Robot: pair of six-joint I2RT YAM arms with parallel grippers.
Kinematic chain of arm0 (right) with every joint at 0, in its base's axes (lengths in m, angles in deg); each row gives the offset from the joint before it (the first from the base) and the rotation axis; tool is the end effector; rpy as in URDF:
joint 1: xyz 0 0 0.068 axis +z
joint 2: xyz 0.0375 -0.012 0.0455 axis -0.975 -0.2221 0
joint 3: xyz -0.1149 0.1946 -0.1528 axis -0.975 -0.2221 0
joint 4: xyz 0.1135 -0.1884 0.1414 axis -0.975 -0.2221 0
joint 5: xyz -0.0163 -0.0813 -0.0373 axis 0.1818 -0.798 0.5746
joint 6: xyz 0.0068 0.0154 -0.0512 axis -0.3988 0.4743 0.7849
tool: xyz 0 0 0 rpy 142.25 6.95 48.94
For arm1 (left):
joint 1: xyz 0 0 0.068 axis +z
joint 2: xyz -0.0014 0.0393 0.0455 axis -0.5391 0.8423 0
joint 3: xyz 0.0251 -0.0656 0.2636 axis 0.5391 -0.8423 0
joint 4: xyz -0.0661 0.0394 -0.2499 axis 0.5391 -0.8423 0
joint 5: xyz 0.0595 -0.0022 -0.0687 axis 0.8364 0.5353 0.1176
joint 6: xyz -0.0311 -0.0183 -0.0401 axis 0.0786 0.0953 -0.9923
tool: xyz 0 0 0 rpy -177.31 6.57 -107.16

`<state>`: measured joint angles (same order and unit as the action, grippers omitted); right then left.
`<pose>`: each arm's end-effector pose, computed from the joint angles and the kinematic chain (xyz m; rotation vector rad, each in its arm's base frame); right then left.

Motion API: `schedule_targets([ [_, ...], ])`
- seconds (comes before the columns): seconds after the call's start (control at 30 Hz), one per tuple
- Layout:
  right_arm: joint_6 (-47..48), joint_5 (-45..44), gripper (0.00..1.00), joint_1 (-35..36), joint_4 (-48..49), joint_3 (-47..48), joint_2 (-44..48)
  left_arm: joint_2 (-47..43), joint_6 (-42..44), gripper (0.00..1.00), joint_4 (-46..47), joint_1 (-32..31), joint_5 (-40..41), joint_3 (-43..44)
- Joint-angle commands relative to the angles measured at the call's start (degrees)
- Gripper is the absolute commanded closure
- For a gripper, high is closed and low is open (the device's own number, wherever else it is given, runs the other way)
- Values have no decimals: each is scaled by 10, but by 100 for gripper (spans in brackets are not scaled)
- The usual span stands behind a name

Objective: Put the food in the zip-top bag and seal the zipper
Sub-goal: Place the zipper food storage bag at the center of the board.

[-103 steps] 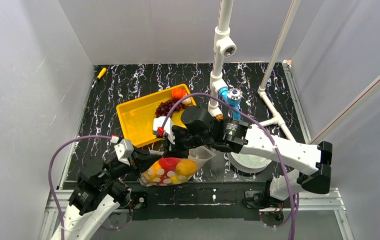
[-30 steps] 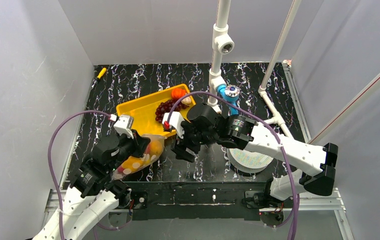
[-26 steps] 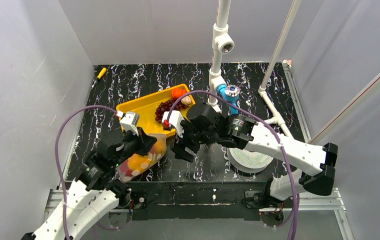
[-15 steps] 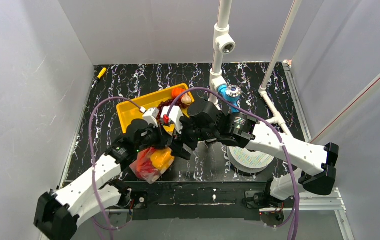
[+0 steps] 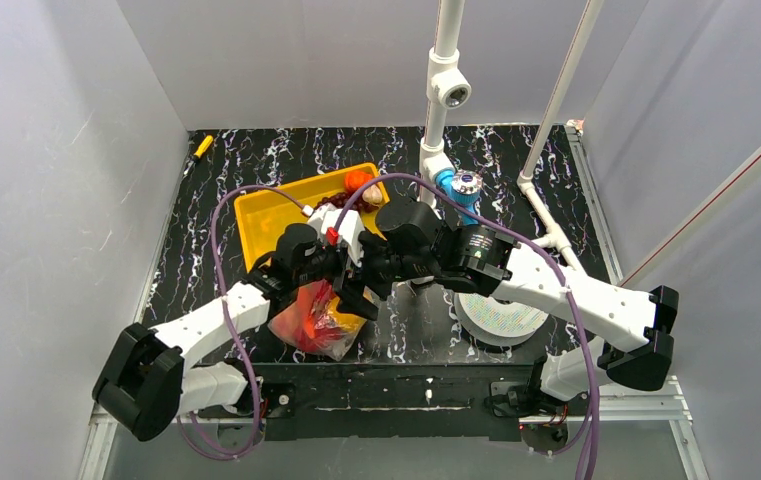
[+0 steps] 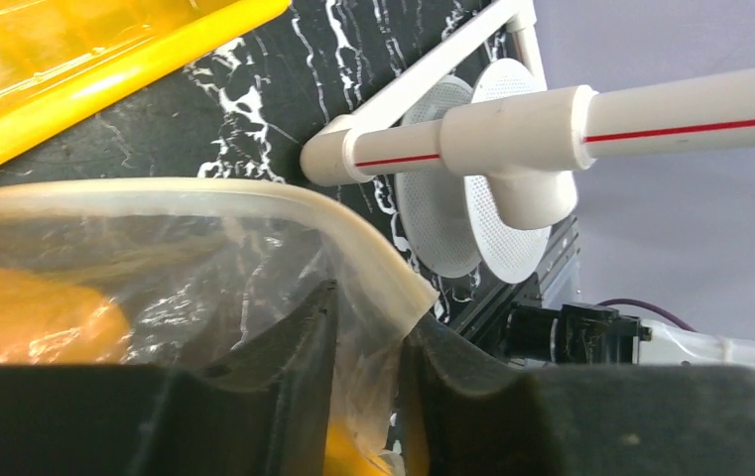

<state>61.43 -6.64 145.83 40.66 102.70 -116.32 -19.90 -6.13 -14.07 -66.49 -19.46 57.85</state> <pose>0.1077 0.2921 0.4114 -1.3811 1.6674 0.8475 0.2063 -0.1512 0.2337 0.0009 2.0960 -1.1877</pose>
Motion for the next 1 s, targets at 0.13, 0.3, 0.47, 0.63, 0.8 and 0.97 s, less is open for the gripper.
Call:
schedule_targets([
  [0.13, -5, 15, 10, -2, 24, 23, 30, -69, 28, 46, -51, 3, -17, 34],
  [0.3, -8, 8, 8, -3, 22, 23, 38, -159, 69, 17, -157, 3, 11, 48],
  [0.47, -15, -5, 7, -3, 20, 30, 40, -257, 111, 14, -276, 4, 48, 78],
  [0.63, -19, -11, 5, -3, 13, 47, 44, -349, 138, 12, -388, 5, 108, 125],
  [0.8, -15, -19, 2, -3, 3, 71, 51, -429, 164, 12, -477, 5, 161, 185],
  [0.97, -13, -45, 2, -2, -8, 102, 61, -497, 184, 10, -541, 5, 214, 249],
])
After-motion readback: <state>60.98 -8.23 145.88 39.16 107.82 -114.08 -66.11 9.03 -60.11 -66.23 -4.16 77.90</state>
